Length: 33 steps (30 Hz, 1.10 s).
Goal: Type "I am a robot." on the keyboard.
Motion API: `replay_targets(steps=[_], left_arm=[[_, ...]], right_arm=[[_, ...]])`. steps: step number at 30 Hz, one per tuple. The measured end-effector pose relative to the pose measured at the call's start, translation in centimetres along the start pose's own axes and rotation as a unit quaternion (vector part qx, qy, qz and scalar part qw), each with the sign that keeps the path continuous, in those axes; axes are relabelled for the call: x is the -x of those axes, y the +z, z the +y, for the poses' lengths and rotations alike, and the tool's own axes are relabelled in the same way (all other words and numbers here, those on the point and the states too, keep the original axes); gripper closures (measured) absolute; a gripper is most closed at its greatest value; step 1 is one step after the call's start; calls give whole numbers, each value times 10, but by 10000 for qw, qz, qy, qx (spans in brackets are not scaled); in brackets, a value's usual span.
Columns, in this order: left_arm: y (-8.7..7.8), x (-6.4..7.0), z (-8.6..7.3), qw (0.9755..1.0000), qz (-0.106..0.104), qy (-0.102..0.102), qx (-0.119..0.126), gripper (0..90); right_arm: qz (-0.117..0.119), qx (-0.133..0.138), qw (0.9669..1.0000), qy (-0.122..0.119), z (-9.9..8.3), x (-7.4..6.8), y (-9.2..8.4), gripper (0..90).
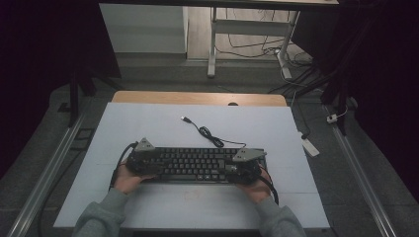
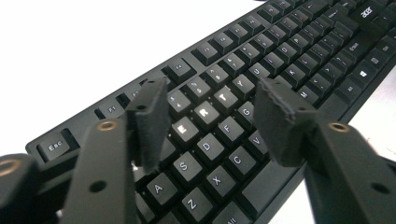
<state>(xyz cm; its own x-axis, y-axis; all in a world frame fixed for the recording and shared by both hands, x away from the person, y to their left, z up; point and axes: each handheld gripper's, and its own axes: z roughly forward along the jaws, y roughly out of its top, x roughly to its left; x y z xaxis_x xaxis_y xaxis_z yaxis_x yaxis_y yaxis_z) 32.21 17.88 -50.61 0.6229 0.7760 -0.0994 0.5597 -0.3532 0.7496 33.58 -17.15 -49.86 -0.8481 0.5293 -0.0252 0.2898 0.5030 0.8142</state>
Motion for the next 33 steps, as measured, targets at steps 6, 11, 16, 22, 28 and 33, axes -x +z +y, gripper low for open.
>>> replay_targets(steps=[6,11,16,22,28,33], left_arm=[[6,2,2,9998,18,174,13,701],[10,2,4,9998,-26,182,29,883],[19,4,7,9997,-60,233,-67,889],[29,8,9,9995,-43,279,-156,889],[35,10,9,9989,8,381,-270,888],[37,11,8,9988,15,385,-304,889]], right_arm=[[3,17,10000,-6,0,1,0,530],[-23,-9,10000,9,0,2,0,530],[-19,-12,10000,3,0,2,0,530],[-27,-43,10000,-1,0,2,1,529],[-46,-60,10000,7,0,2,1,529],[-45,-48,10000,36,0,2,1,529]])
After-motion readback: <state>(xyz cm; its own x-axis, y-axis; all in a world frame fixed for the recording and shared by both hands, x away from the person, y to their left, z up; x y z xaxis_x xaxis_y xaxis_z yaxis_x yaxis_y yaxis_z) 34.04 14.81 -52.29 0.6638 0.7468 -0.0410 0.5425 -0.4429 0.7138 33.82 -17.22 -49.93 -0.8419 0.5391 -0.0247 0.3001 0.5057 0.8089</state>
